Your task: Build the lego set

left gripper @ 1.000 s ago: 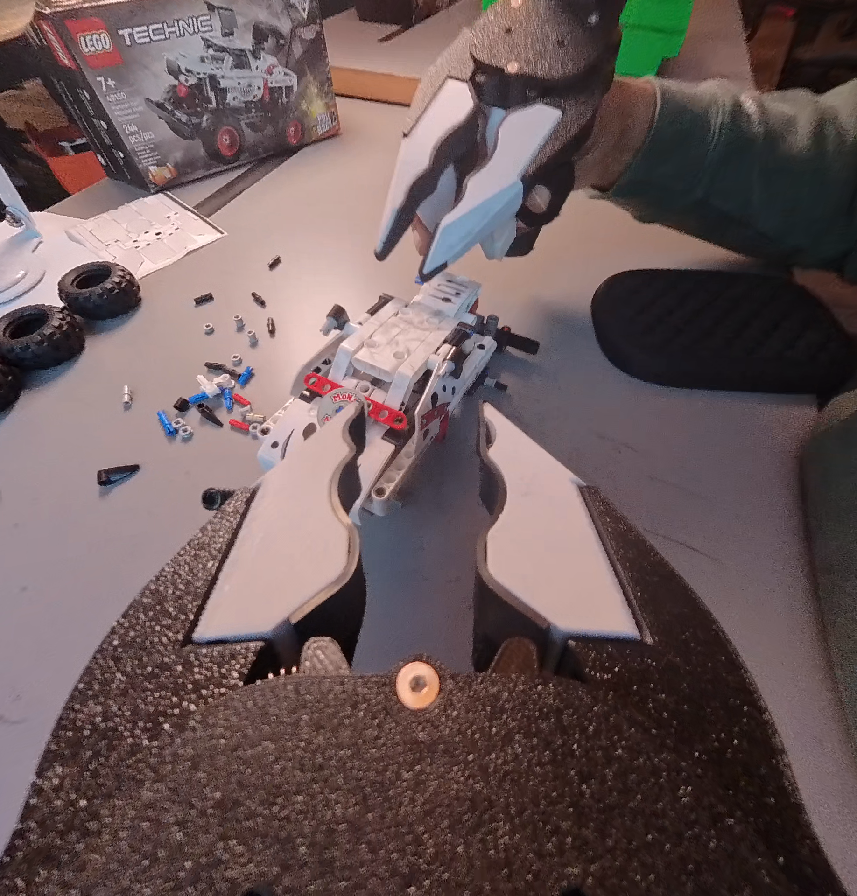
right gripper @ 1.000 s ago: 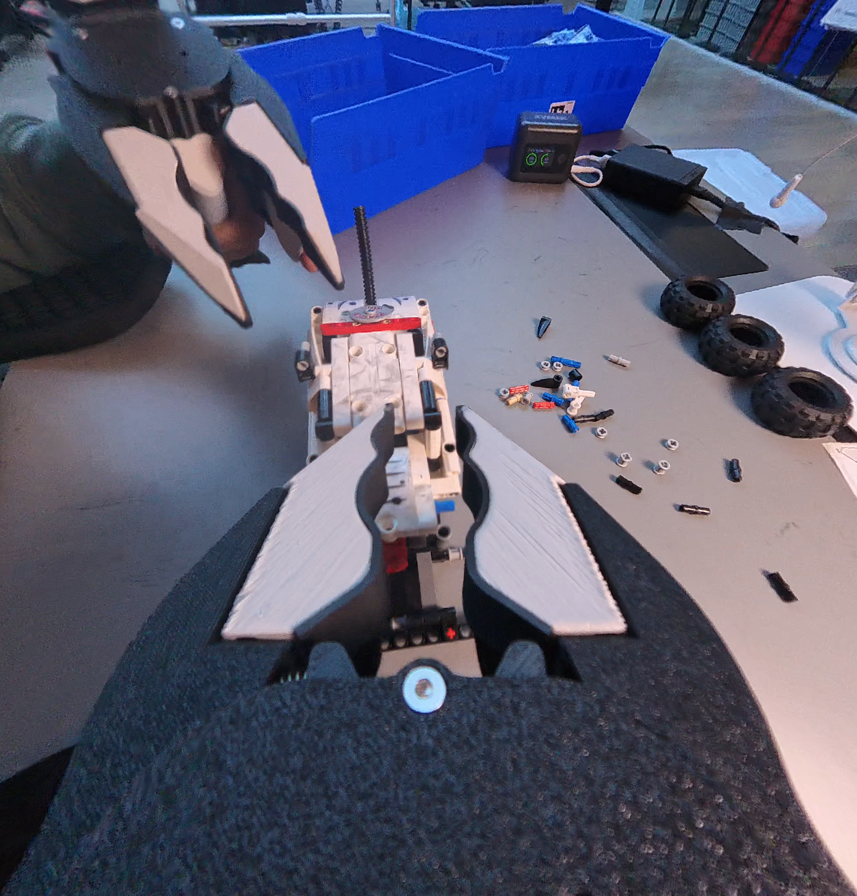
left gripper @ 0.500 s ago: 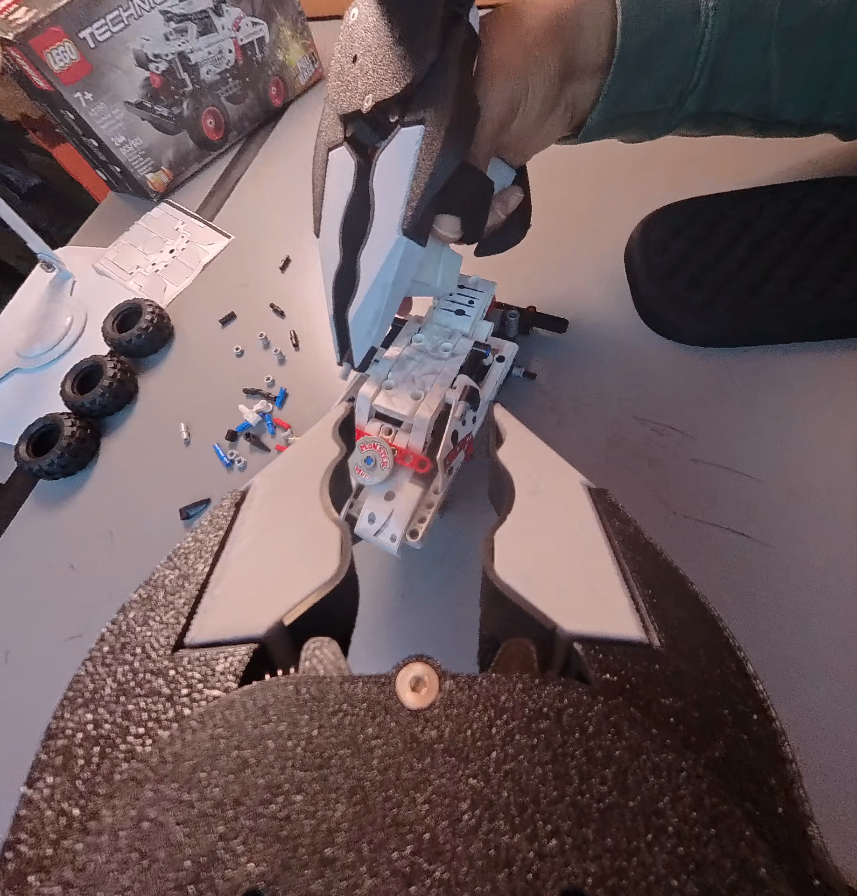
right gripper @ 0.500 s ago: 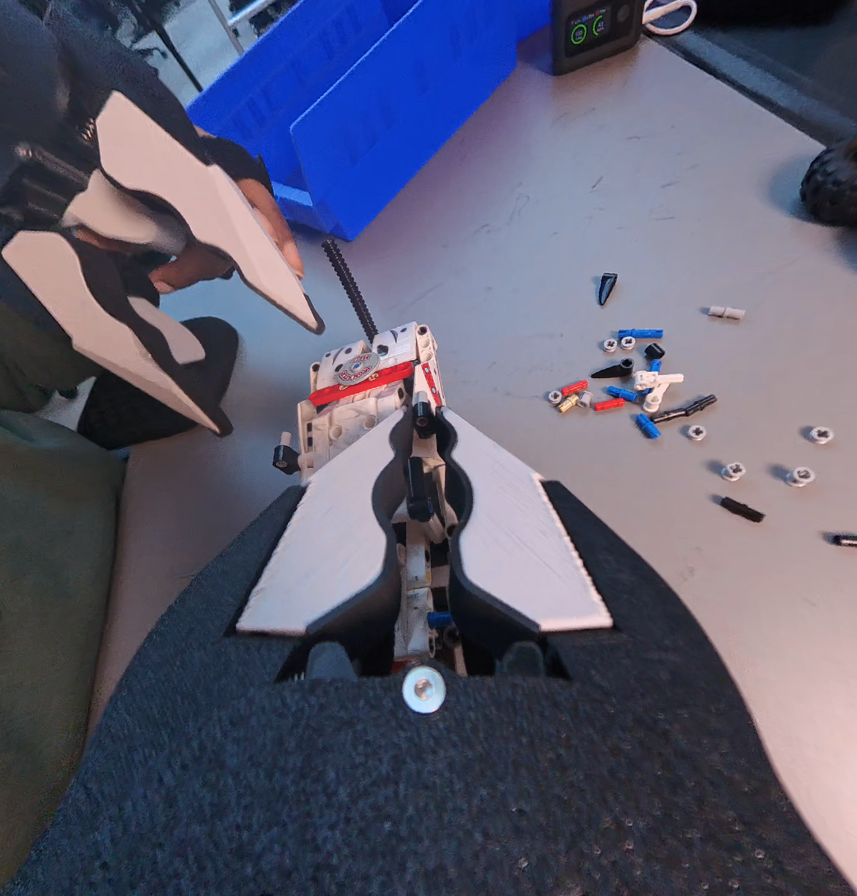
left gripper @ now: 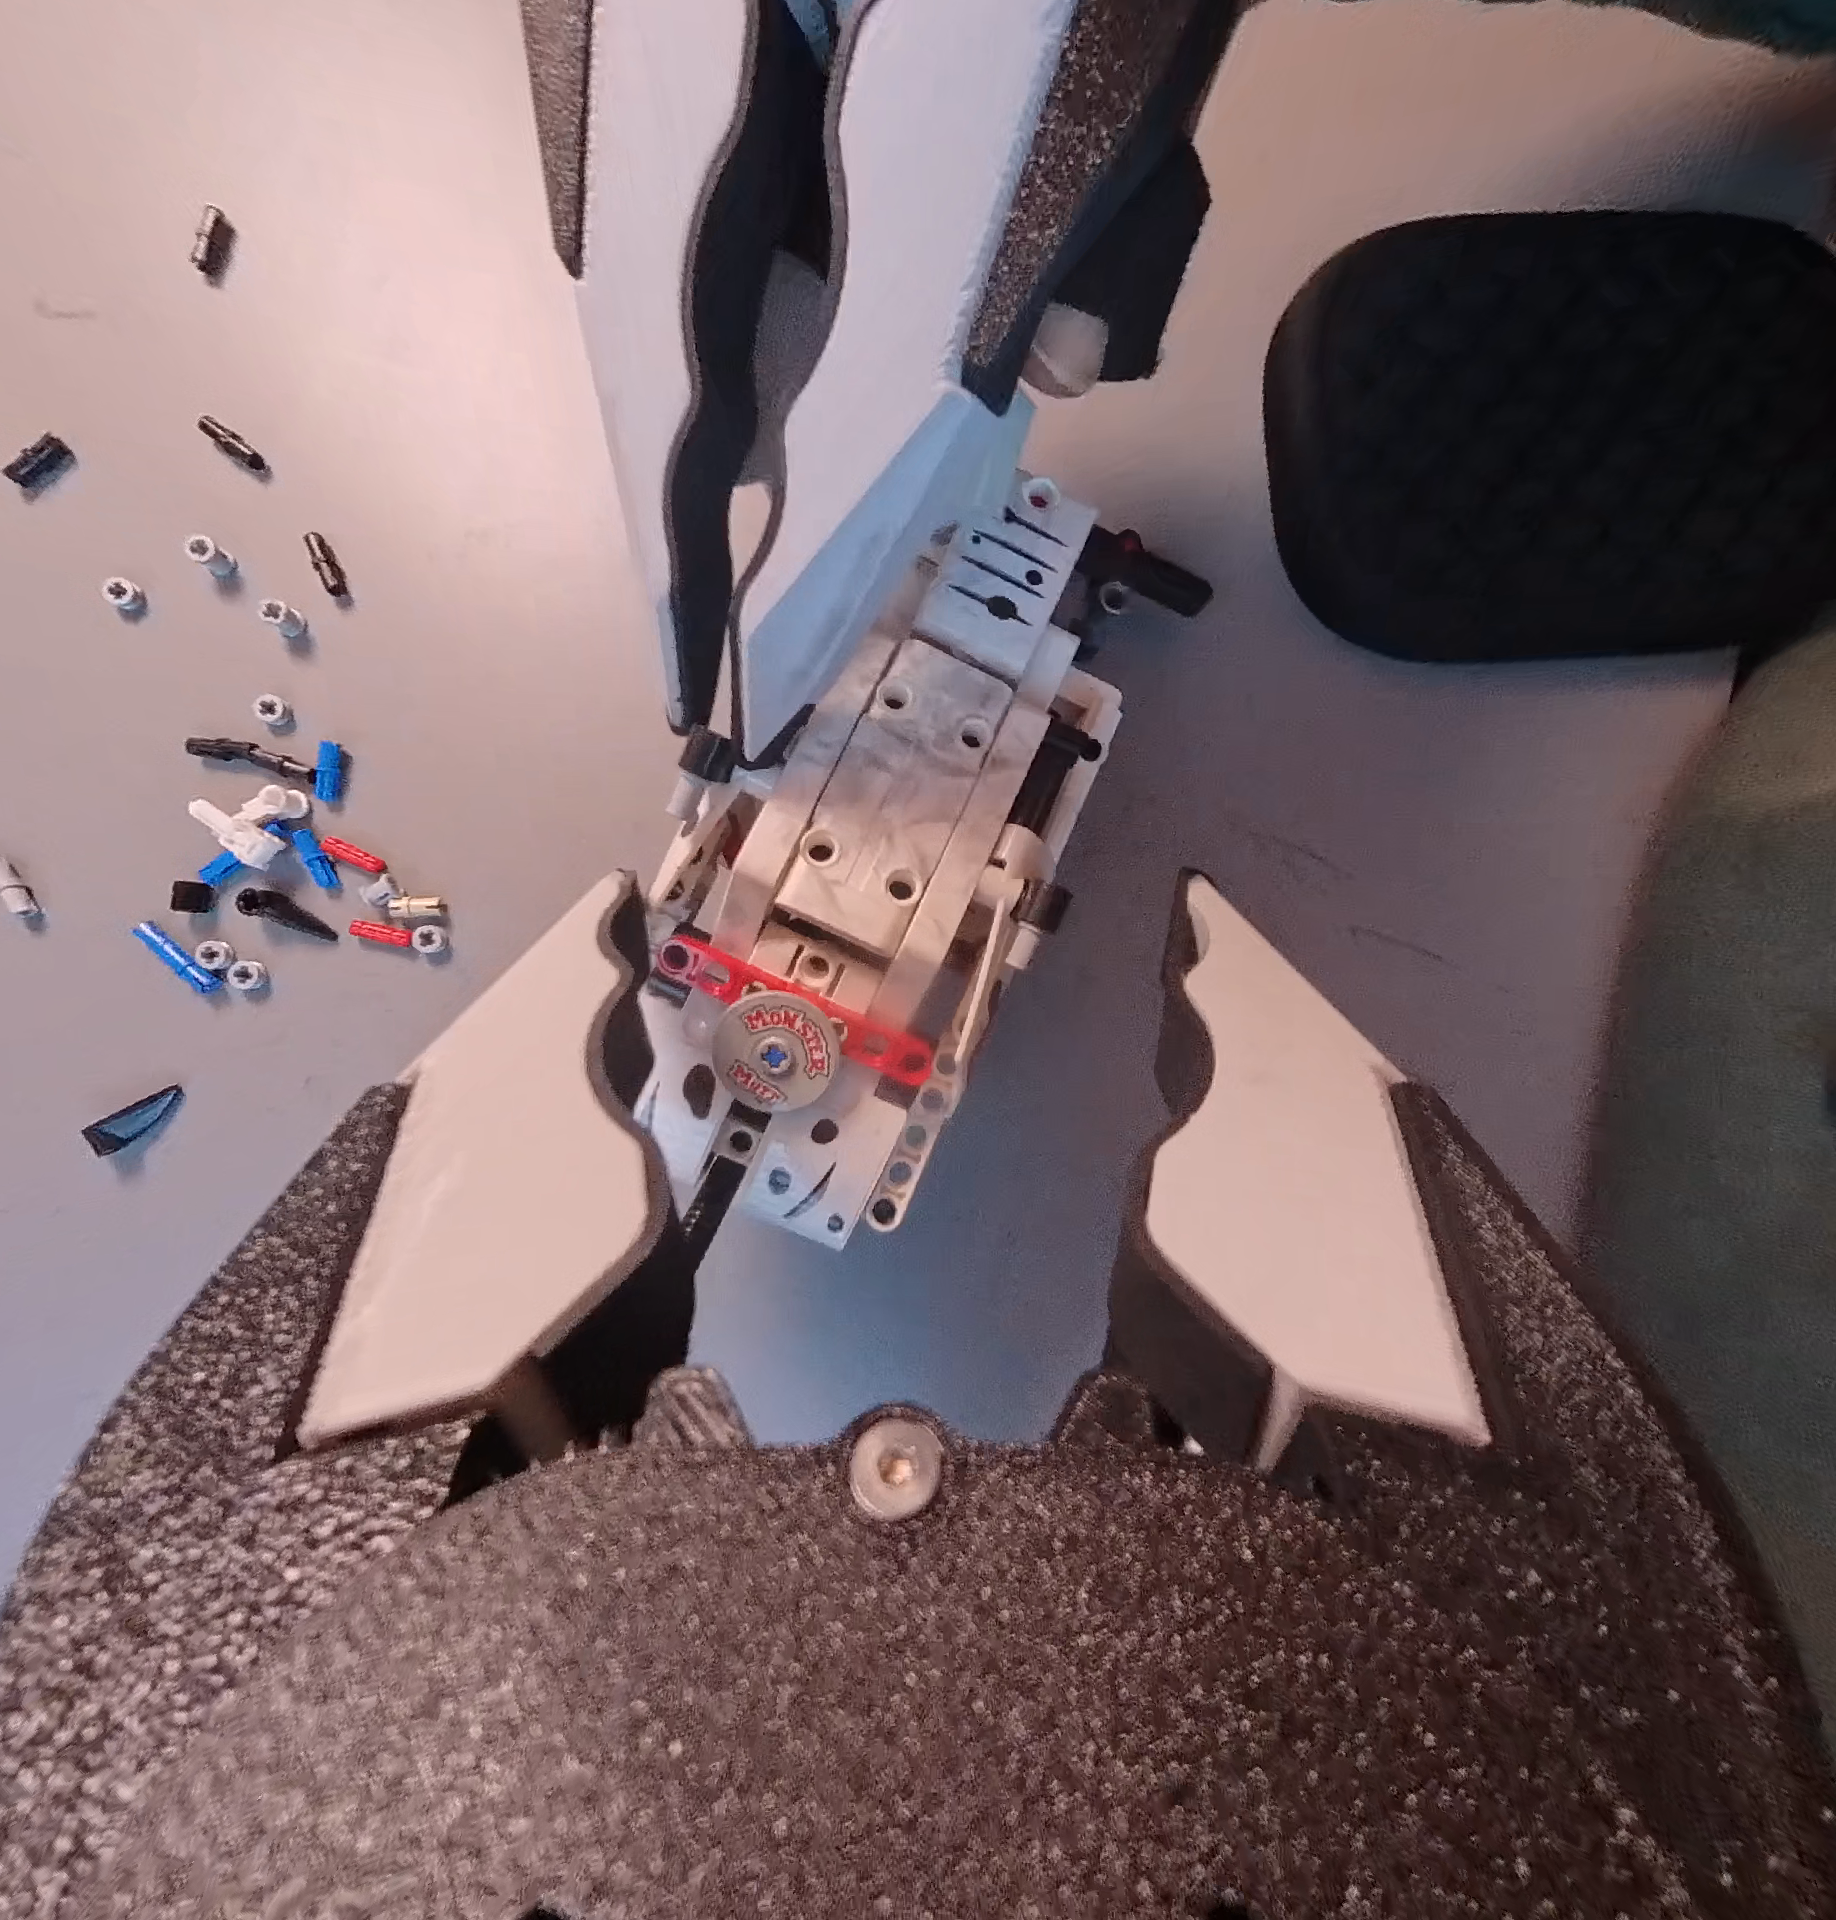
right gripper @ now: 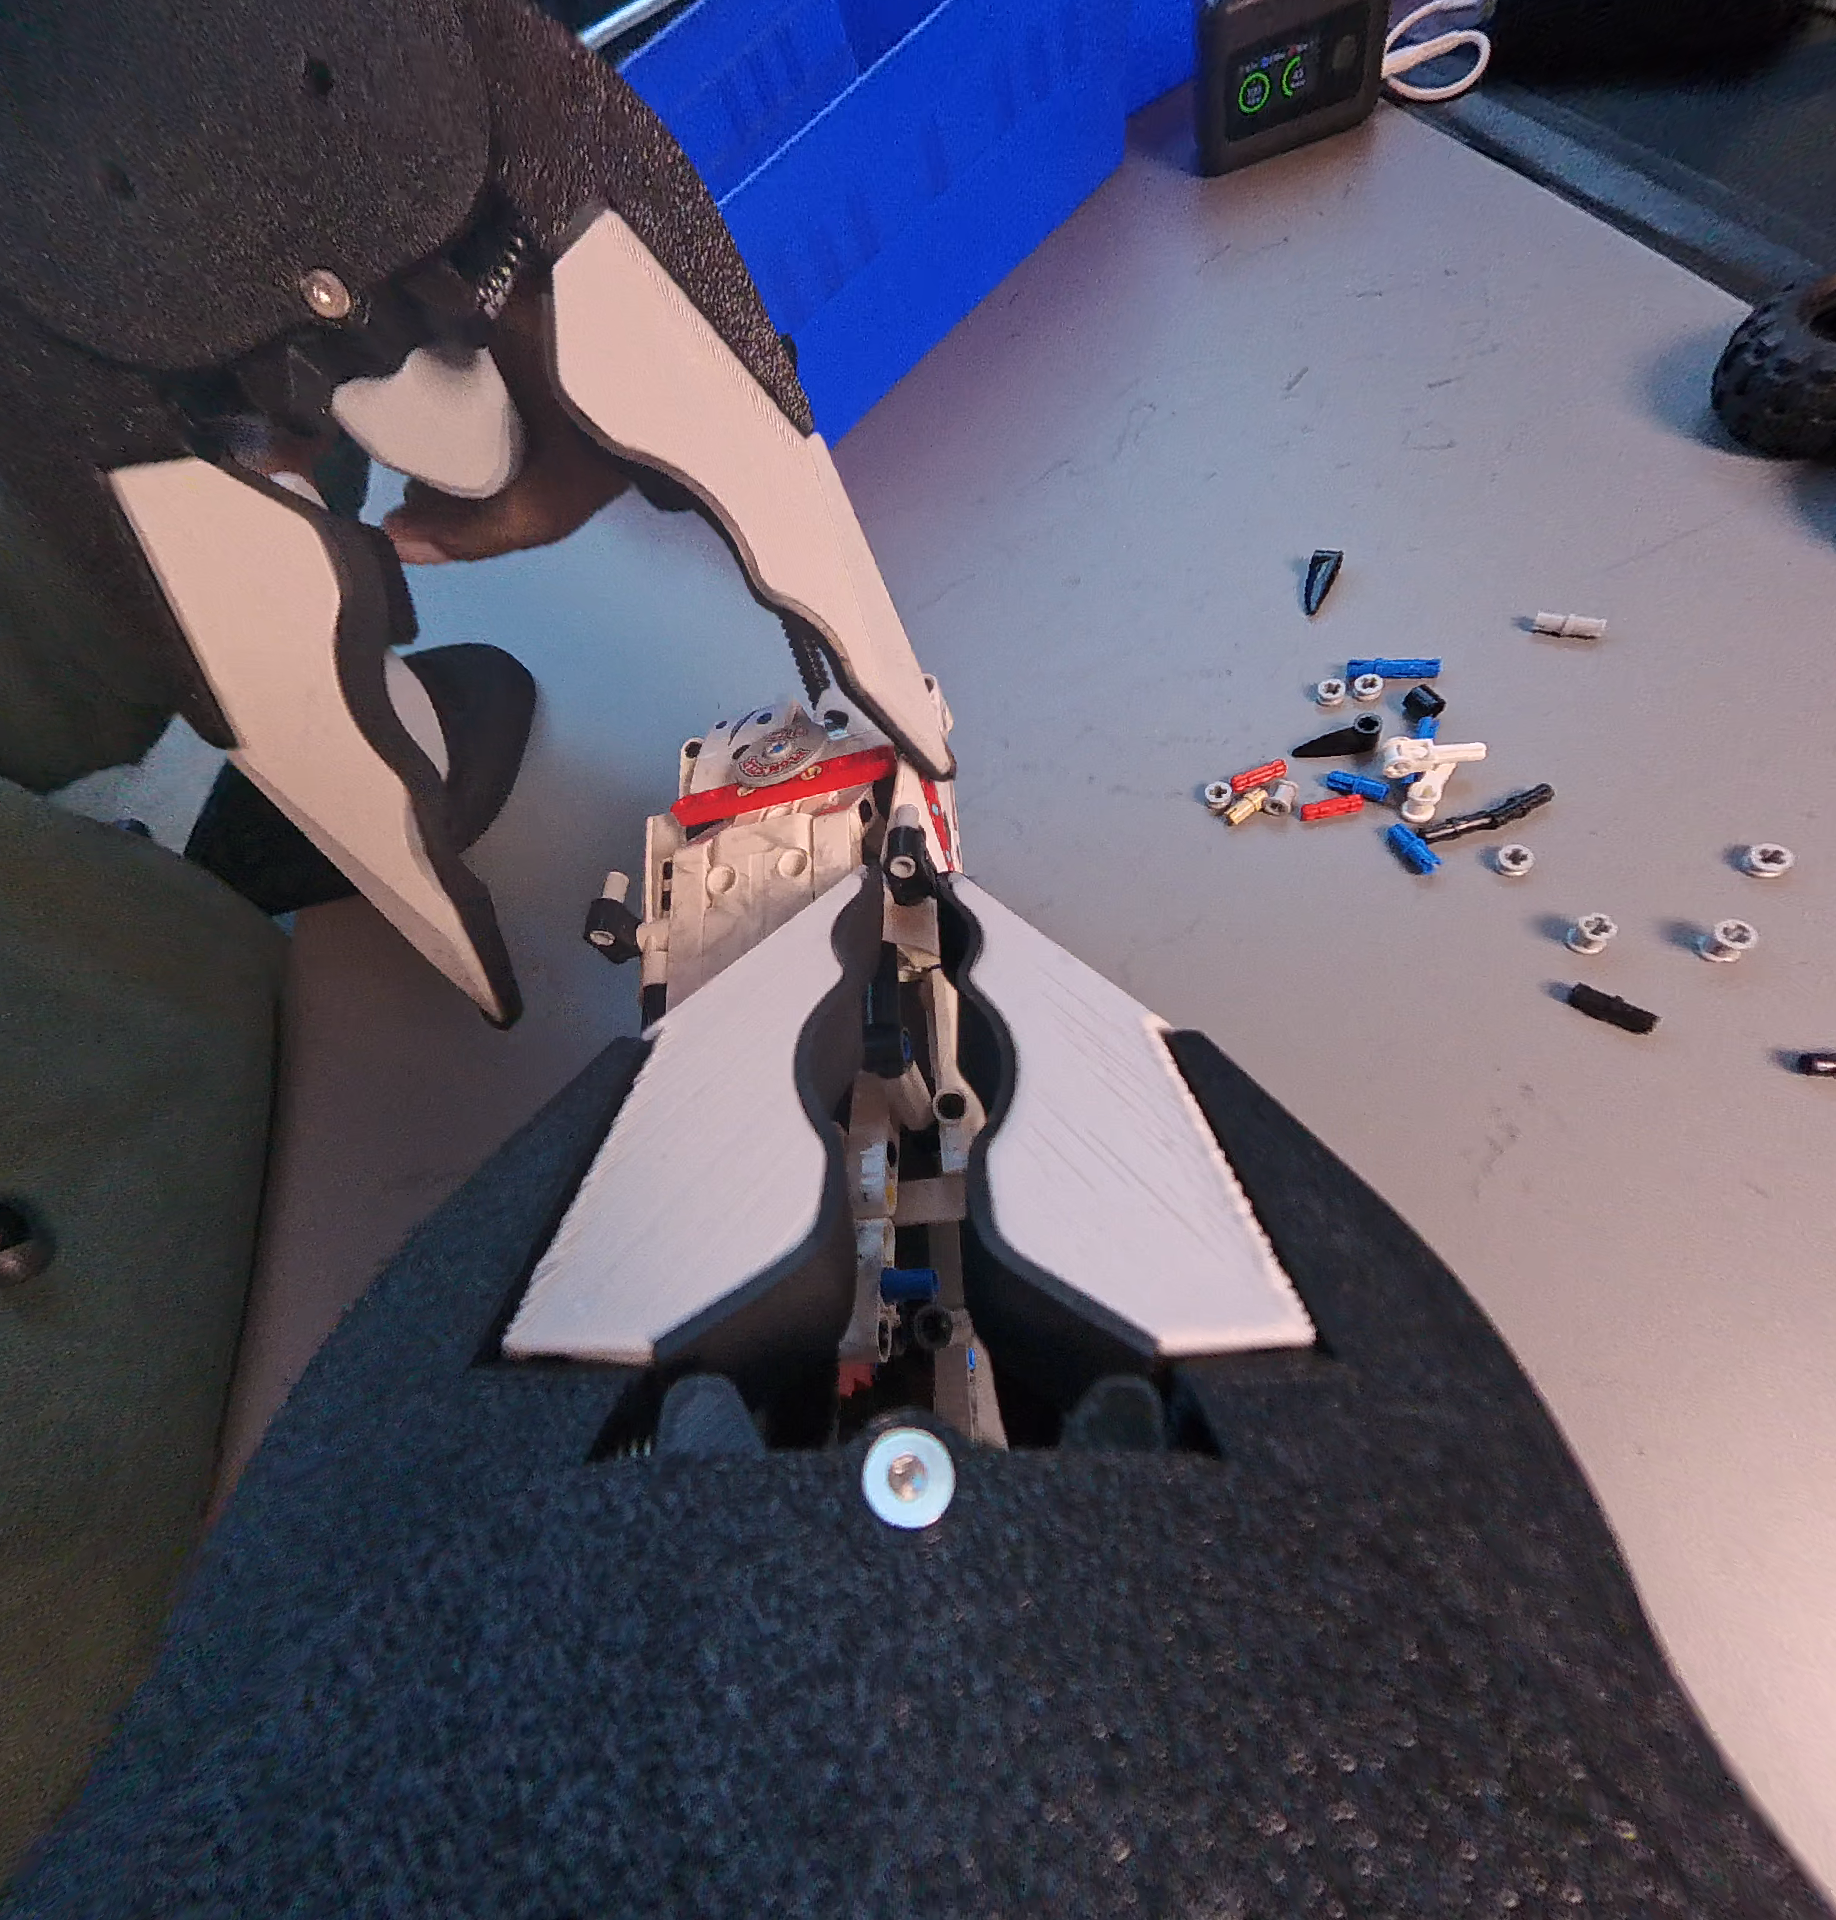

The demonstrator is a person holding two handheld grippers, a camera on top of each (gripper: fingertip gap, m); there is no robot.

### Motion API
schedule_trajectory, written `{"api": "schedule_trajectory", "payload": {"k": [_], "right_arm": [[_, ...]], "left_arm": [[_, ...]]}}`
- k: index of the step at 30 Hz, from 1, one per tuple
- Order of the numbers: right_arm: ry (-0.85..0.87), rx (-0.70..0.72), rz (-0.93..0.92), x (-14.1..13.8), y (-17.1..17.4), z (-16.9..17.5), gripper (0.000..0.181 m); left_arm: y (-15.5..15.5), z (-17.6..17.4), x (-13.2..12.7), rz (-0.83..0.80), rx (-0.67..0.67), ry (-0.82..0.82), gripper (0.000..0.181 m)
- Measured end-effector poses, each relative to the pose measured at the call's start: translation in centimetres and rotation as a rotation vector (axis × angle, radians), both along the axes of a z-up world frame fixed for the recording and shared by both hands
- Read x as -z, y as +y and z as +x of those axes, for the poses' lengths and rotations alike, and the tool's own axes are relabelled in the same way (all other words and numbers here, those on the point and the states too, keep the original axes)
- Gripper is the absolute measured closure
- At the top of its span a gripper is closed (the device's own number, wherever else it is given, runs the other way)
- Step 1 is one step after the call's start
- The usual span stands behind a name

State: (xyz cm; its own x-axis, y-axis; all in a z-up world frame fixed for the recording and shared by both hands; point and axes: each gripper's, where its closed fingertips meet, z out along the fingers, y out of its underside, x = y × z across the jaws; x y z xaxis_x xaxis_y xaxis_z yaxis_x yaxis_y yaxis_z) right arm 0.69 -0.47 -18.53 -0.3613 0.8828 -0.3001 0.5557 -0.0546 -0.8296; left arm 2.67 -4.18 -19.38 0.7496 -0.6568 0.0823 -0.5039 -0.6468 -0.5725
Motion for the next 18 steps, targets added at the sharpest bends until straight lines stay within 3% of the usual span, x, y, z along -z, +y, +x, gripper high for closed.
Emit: {"api": "schedule_trajectory", "payload": {"k": [3, 6, 8, 11, 18], "right_arm": [[0.001, -0.016, 0.033, 0.0, 0.0, -0.3, 0.171], [-0.007, -0.040, 0.033, 0.1, -0.4, -0.6, 0.172], [-0.011, -0.052, 0.040, 0.1, -0.4, -0.6, 0.172], [-0.007, -0.056, 0.041, 0.1, -0.4, -0.6, 0.172], [0.064, -0.048, 0.061, 0.1, -0.4, -0.3, 0.175]], "left_arm": [[-0.3, -1.0, 0.0, -0.057, 0.071, 0.065, 0.081], [-0.5, -2.1, 1.5, -0.123, 0.173, 0.186, 0.078], [-0.4, -2.4, 2.2, -0.125, 0.253, 0.248, 0.084], [-0.3, -2.4, 3.1, -0.123, 0.343, 0.284, 0.097], [-0.3, -1.9, 3.2, -0.085, 0.387, 0.246, 0.101]]}}
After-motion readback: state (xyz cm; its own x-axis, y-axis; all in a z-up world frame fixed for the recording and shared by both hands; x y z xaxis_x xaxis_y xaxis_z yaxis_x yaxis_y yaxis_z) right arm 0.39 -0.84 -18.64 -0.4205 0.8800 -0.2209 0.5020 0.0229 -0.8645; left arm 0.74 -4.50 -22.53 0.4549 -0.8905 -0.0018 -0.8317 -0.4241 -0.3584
